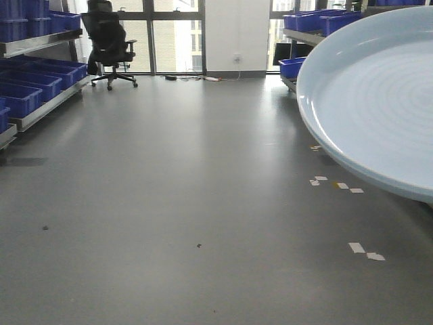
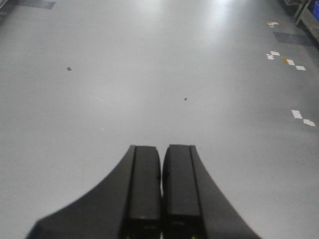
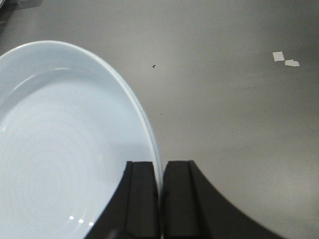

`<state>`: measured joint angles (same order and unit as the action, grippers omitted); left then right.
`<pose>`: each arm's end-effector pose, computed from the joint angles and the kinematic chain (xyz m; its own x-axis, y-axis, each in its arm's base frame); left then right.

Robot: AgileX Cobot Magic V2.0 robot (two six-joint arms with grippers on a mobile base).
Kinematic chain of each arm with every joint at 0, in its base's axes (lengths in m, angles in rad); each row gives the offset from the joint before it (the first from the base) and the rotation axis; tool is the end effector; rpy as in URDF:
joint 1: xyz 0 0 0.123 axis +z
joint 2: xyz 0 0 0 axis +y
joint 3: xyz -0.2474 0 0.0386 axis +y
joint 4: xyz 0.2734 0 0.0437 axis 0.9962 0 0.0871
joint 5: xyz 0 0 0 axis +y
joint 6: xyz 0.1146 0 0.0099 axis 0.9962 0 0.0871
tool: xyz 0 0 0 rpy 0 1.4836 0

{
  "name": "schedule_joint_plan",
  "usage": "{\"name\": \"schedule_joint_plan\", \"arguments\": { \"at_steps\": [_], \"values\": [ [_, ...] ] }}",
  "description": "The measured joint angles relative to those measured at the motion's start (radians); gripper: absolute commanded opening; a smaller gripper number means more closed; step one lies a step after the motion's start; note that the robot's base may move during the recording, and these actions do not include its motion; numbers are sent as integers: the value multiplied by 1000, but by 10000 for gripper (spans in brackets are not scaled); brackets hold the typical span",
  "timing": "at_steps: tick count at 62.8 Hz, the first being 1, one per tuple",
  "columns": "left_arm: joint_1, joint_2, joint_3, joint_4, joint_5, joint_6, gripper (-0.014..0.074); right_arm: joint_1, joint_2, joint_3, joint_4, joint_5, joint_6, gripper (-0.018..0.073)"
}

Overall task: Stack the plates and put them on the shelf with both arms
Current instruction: 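Carry the stack in the right gripper while driving across the floor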

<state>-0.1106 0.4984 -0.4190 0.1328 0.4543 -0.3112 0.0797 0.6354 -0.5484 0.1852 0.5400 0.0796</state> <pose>0.1805 -0.0133 0.2477 -0.4293 -0.1437 -0.8916 -0.0242 0.9887 -0.1477 0.1971 0.0267 0.2625 -0.5295 0.1941 -0.8258 -0.0363 0.9674 0.2506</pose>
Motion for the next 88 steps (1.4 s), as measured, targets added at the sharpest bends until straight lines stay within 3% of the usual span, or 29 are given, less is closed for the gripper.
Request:
{"name": "schedule_joint_plan", "arguments": {
  "at_steps": [88],
  "values": [
    [0, 0, 0, 0, 0, 0, 92, 0, 0, 0, 0, 0, 0, 48]
  ]
}}
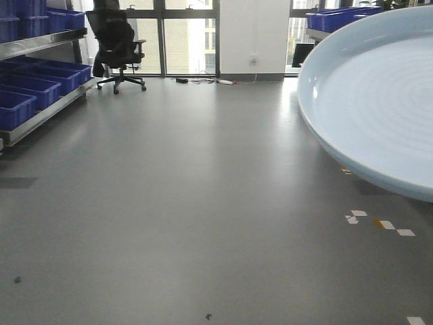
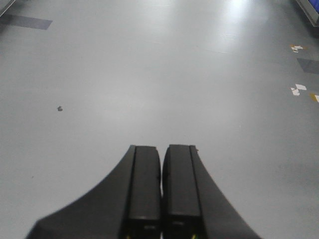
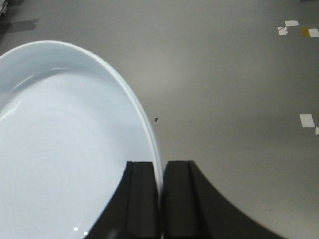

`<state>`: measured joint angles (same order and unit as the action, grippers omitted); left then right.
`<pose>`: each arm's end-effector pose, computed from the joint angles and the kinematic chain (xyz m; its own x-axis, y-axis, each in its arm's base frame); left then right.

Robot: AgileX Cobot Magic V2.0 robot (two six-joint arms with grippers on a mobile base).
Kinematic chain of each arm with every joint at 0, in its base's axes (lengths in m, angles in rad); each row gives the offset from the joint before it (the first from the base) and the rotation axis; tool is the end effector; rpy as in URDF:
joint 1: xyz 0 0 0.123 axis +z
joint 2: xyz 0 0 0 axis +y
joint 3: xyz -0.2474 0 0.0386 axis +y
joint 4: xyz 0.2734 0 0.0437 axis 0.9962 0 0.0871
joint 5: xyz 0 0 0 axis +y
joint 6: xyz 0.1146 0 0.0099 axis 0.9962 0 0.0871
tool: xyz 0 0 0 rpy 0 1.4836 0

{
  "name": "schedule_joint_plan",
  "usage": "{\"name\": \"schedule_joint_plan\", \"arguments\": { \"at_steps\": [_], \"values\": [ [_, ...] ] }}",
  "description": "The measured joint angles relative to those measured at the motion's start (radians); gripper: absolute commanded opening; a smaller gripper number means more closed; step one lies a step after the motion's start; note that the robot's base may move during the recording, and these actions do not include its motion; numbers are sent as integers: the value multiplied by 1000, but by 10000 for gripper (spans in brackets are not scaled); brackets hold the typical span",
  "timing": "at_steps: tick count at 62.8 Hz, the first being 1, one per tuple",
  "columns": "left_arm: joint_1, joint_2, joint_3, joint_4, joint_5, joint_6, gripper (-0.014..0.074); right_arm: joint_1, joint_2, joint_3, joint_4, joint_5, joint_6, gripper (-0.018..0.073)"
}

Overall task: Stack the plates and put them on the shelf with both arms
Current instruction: 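Carry the stack in the right gripper while driving across the floor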

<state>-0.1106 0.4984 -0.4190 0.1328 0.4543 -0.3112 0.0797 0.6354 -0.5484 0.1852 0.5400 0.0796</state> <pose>0.1805 -0.0133 0.2477 -0.4293 -0.1437 -0.8916 -0.0242 0.9887 -0.1477 0.1971 0.0267 0.2625 -0.5295 0.1941 -0.8258 -0.0363 0.9674 0.2506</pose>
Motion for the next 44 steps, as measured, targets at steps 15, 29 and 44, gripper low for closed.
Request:
{"name": "schedule_joint_plan", "arguments": {
  "at_steps": [15, 29, 44],
  "values": [
    [0, 0, 0, 0, 0, 0, 92, 0, 0, 0, 0, 0, 0, 48],
    [0, 0, 0, 0, 0, 0, 92, 0, 0, 0, 0, 0, 0, 48],
    [0, 0, 0, 0, 0, 0, 91, 0, 0, 0, 0, 0, 0, 48]
  ]
}}
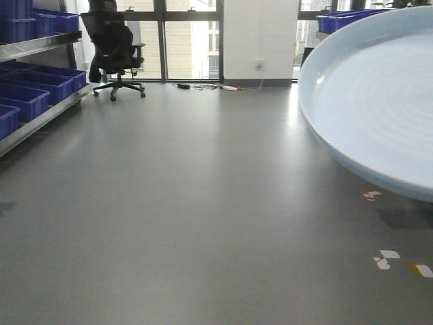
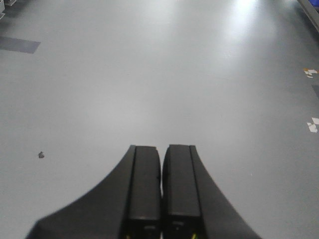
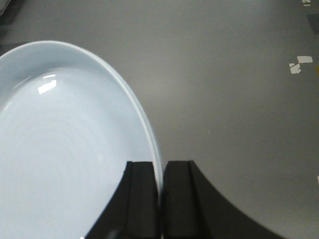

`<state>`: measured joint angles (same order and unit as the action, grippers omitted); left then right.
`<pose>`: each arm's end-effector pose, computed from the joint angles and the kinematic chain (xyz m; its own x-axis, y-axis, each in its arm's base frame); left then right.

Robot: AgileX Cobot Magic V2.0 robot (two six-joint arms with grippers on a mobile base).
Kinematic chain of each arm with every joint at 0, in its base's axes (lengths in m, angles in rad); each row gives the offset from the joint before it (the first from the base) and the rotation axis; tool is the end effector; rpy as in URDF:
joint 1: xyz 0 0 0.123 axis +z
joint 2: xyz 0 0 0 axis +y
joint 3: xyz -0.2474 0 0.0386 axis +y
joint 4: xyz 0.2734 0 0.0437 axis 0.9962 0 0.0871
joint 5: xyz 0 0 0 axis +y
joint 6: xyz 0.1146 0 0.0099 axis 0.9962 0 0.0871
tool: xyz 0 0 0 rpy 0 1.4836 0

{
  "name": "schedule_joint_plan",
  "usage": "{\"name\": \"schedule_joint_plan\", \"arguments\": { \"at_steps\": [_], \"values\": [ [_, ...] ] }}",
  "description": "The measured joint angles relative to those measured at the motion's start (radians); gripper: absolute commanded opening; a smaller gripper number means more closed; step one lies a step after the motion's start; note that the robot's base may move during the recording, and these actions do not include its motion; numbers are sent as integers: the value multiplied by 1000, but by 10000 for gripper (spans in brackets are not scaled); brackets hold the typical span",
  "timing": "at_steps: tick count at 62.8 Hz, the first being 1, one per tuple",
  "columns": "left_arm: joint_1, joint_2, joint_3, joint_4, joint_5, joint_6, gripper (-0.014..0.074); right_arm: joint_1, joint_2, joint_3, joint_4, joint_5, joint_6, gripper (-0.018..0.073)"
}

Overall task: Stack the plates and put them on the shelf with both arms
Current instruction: 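Carry the stack in the right gripper while driving across the floor, then turn toward the steel shelf of blue bins holding the plates raised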

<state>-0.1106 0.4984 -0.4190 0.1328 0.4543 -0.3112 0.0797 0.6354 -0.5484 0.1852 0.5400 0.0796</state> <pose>0.1805 -0.0133 0.2477 -0.4293 -0.1437 -0.8916 -0.0242 0.9887 -0.1477 0.1971 0.0267 0.2625 -0.5295 0.1941 -0.8258 -0.0363 0.9674 0.2506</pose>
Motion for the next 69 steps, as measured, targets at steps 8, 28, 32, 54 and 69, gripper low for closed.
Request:
{"name": "schedule_joint_plan", "arguments": {
  "at_steps": [8, 28, 32, 54, 69],
  "values": [
    [0, 0, 0, 0, 0, 0, 92, 0, 0, 0, 0, 0, 0, 48],
    [0, 0, 0, 0, 0, 0, 91, 0, 0, 0, 0, 0, 0, 48],
    [0, 0, 0, 0, 0, 0, 92, 0, 0, 0, 0, 0, 0, 48],
    [0, 0, 0, 0, 0, 0, 92, 0, 0, 0, 0, 0, 0, 48],
    [0, 0, 0, 0, 0, 0, 92, 0, 0, 0, 0, 0, 0, 48]
  ]
}}
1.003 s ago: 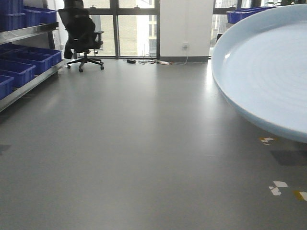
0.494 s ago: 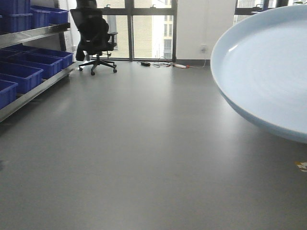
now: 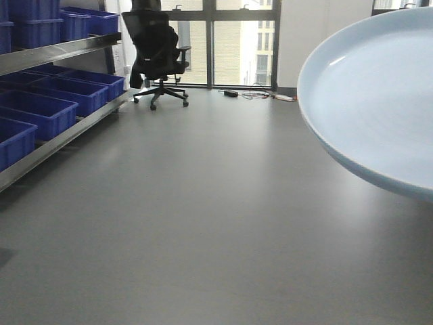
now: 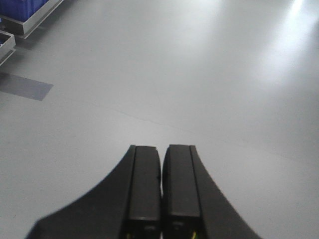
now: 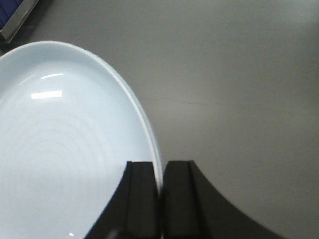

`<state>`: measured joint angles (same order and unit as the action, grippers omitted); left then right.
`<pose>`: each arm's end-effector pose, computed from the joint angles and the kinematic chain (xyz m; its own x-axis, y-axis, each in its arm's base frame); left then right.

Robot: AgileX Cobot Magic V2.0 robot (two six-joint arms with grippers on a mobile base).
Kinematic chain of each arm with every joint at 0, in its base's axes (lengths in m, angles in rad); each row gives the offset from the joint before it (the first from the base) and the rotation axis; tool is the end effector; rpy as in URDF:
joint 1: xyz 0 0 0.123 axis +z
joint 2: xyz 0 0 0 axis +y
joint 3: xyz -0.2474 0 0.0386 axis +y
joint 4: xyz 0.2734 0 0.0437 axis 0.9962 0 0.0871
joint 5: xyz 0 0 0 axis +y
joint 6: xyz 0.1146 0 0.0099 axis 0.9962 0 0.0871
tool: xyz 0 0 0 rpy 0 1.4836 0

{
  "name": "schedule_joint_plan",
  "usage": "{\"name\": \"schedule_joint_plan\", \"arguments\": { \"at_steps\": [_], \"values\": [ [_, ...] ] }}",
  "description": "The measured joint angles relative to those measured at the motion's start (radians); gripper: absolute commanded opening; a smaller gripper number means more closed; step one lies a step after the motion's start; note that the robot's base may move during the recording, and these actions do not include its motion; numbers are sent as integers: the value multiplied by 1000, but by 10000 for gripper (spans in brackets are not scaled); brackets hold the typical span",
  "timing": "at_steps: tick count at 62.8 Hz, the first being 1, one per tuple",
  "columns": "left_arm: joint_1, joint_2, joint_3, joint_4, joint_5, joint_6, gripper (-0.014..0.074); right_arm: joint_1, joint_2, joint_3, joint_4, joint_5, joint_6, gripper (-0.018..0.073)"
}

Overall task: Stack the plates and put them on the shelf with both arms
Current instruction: 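Turn toward the steel shelf of blue bins holding the plates raised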

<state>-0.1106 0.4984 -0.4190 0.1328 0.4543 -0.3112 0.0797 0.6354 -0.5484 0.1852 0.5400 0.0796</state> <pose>0.1805 -0.0133 0.2477 -0.4293 -0.1437 -0.8916 -0.0242 0.9887 -0.1477 0.1971 0.0267 0.2625 -0.5295 0.1941 -0.8258 -0.0363 0.9674 0.2506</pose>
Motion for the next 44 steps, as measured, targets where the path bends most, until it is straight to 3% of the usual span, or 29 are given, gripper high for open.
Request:
{"name": "schedule_joint_plan", "arguments": {
  "at_steps": [44],
  "values": [
    [0, 0, 0, 0, 0, 0, 92, 0, 0, 0, 0, 0, 0, 48]
  ]
}}
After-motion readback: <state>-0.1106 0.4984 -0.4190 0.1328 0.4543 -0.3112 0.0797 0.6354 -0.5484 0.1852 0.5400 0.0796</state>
